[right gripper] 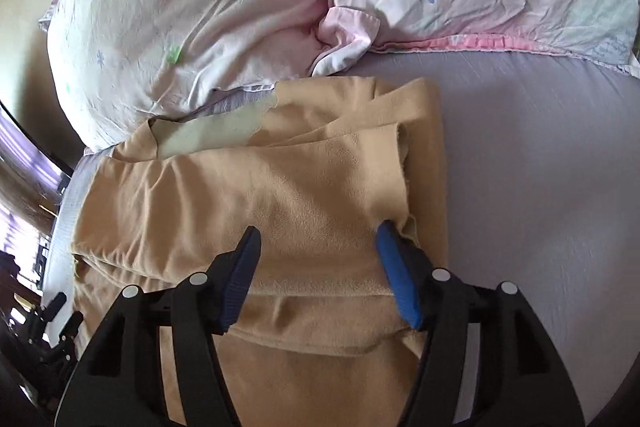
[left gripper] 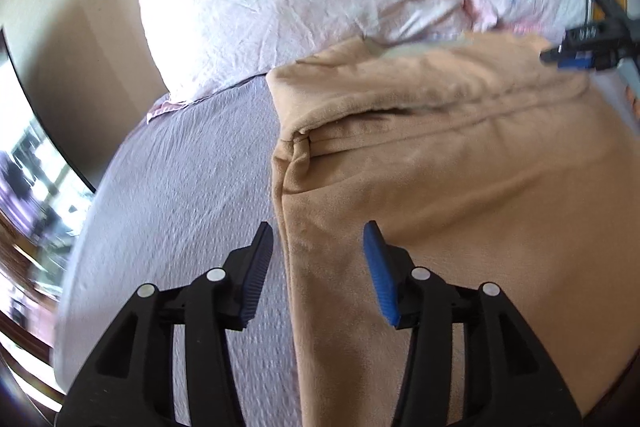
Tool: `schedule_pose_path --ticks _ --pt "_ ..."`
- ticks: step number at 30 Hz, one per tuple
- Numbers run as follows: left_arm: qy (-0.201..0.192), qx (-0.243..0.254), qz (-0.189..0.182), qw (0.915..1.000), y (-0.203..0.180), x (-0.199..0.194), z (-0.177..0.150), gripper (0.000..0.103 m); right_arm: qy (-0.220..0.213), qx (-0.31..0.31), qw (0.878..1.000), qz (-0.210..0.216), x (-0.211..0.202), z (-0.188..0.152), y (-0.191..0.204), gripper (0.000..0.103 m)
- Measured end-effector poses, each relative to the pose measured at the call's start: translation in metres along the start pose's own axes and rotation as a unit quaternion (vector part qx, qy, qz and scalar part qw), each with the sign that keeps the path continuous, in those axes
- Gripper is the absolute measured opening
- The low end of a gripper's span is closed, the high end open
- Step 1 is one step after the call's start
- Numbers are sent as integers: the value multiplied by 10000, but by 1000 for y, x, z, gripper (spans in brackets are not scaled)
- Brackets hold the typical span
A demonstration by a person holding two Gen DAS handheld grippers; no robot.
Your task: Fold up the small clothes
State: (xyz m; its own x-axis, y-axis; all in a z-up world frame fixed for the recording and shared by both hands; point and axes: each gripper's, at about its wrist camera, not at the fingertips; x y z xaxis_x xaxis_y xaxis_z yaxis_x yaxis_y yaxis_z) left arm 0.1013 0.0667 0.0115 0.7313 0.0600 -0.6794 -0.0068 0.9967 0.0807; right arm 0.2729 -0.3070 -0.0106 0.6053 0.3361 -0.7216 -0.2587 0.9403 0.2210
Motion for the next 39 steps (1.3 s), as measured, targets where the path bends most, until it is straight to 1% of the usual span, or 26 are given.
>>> schedule_pose_path --ticks 1,2,3,4,5,6,7,9,10,12,14,17,20,22,25,26,27,28,29,30,32,34,35,36,37,39 --pt "-22 -100 -180 9998 4 -7 -2 53 -167 -44 9996 213 -15 -7 3 64" --pt "-77 -253 -536 9982 11 -19 -7 55 -323 -109 9986 399 -27 -13 5 66" --pt "-129 -371 -835 9957 17 -29 -12 59 -485 -188 9969 582 -41 -22 7 74" --pt "-180 -500 -1140 9921 24 -40 -17 63 -679 -325 9937 828 -61 -37 11 78" --pt "-225 -647 -1518 9860 34 -54 -24 65 -822 -456 9900 1052 -78 -50 14 87" --pt "-245 -737 -1768 9812 42 -63 -30 69 -938 -588 9855 1286 -92 -63 13 91" --pt "-250 -812 -2008 9759 49 -72 -37 70 -1023 -772 9788 1595 -112 -88 14 91" --pt "-230 -1018 -2450 9639 69 -89 -56 72 -1081 -906 9716 1898 -138 -115 11 95" --pt "-181 -1119 -2578 9595 78 -95 -68 72 -1085 -969 9670 2092 -153 -141 9 95" --pt "-45 -1297 -2680 9546 91 -102 -88 72 -968 -1041 9635 2267 -170 -180 5 96" --pt "68 -1467 -2809 9484 103 -110 -110 72 -638 -947 9670 2277 -179 -225 -6 96" --pt "222 -1609 -3057 9382 114 -118 -137 71 -147 -562 9770 2050 -175 -269 -26 96" --pt "533 -1423 -3084 9390 101 -109 -153 70 76 -117 9758 2182 -150 -286 -43 96" --pt "671 -1328 -3088 9394 89 -97 -155 70 86 53 9689 2474 -132 -289 -47 96" --pt "836 -1543 -3440 9224 76 -70 -154 68 68 151 9552 2955 -110 -288 -44 95" --pt "868 -1601 -3461 9204 72 -63 -152 65 48 171 9515 3071 -105 -288 -43 92" --pt "892 -1675 -3478 9182 70 -57 -151 55 13 189 9464 3224 -101 -287 -41 78" --pt "934 -1765 -3510 9149 69 -52 -151 38 -28 178 9403 3398 -98 -287 -38 66" --pt "1009 -1939 -3583 9077 70 -44 -150 27 -63 148 9383 3454 -97 -287 -36 35" --pt "1080 -2104 -3701 8984 72 -39 -151 5 -124 98 9370 3489 -99 -288 -33 13" --pt "1129 -2345 -3900 8833 78 -37 -153 4 -270 -15 9338 3569 -109 -288 -31 8" --pt "1079 -2390 -4071 8749 82 -47 -152 4 -505 -147 9304 3628 -128 -282 -26 8" --pt "953 -2392 -4205 8700 85 -58 -147 4 -653 -234 9287 3644 -137 -274 -23 7" --pt "819 -2366 -4289 8680 87 -67 -140 4 -849 -356 9257 3668 -149 -264 -19 7" --pt "677 -2323 -4327 8684 87 -74 -131 4 -1063 -496 9219 3692 -160 -250 -14 7" --pt "231 -2157 -4412 8708 89 -92 -95 4 -1556 -783 9142 3659 -182 -214 -5 7"
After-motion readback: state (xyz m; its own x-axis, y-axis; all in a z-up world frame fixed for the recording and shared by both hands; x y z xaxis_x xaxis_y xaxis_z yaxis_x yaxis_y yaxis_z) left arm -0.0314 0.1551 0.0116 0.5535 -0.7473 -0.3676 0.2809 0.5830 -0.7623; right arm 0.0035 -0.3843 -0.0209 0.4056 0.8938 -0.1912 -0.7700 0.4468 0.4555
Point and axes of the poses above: each gripper's, at about its wrist camera, not at the fingertips, and x roughly the way its jaws point, y to its left, z to its top, and after that the axes turned 10 degrees about -x, right-handed
